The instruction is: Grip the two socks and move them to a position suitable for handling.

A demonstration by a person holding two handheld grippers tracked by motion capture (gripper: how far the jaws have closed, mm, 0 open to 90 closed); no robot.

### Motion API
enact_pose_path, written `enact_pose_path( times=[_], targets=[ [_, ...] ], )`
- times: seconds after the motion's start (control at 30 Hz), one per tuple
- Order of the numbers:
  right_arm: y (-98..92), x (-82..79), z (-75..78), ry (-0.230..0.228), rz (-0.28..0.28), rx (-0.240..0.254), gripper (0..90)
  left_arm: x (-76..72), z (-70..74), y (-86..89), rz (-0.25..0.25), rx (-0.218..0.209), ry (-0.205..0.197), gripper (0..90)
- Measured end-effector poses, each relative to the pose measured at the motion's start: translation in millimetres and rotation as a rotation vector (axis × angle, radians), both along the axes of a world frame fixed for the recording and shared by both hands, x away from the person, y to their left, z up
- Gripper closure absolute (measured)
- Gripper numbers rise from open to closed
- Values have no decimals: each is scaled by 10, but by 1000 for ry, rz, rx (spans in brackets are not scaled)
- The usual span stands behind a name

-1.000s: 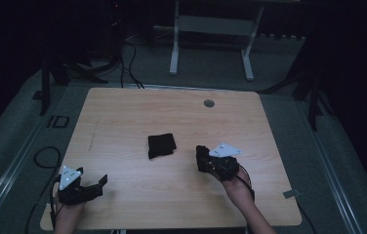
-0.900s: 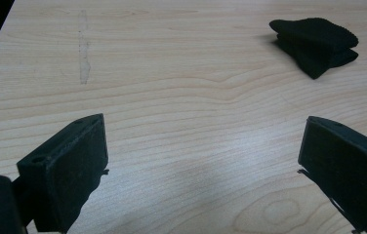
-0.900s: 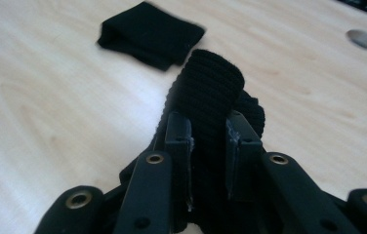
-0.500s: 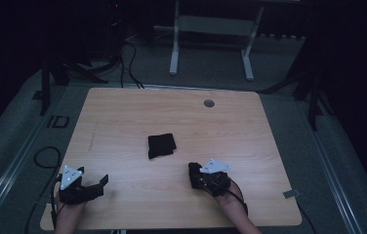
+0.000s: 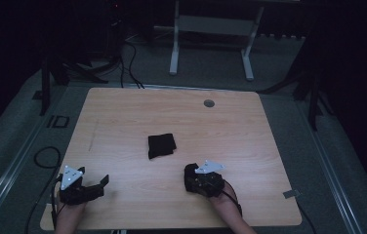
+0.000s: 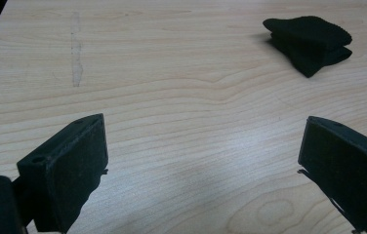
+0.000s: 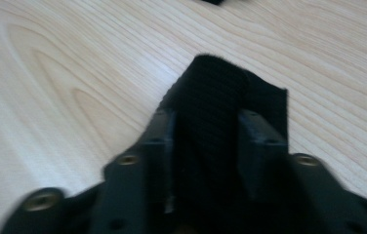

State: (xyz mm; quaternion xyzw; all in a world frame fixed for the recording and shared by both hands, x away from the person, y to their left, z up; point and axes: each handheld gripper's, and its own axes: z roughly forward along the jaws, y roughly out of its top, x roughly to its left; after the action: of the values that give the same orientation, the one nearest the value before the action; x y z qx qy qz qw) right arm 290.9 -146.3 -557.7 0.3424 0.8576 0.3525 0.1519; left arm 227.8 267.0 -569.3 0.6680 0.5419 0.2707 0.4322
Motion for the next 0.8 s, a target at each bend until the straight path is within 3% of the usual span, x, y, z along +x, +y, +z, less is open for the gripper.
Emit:
enact_pose_path(
  times=[0.1, 0.17, 0.27, 0.33, 0.57, 0.73, 0.8],
  targets=[
    [-35, -22, 114, -13, 15, 32, 471, 3, -2, 1, -1, 0, 2, 44],
    [-70, -41, 227, -56, 4, 49, 444, 4, -1, -4, -3, 5, 2, 44],
    [-114, -13, 323, -70, -5, 62, 395, 6, -1, -17, -5, 5, 2, 43],
    [-117, 37, 298, -47, 6, 61, 359, 6, 3, -22, -10, 3, 2, 43],
    [-56, 163, 16, 9, 20, -13, 345, 3, 17, -47, -19, 1, -5, 43],
    [-46, 150, -12, -42, 26, -82, 533, -1, 49, -112, -48, -9, -11, 44],
    [-48, 151, -20, -63, 13, -88, 680, 7, 65, -184, -79, -13, -7, 51]
  ],
)
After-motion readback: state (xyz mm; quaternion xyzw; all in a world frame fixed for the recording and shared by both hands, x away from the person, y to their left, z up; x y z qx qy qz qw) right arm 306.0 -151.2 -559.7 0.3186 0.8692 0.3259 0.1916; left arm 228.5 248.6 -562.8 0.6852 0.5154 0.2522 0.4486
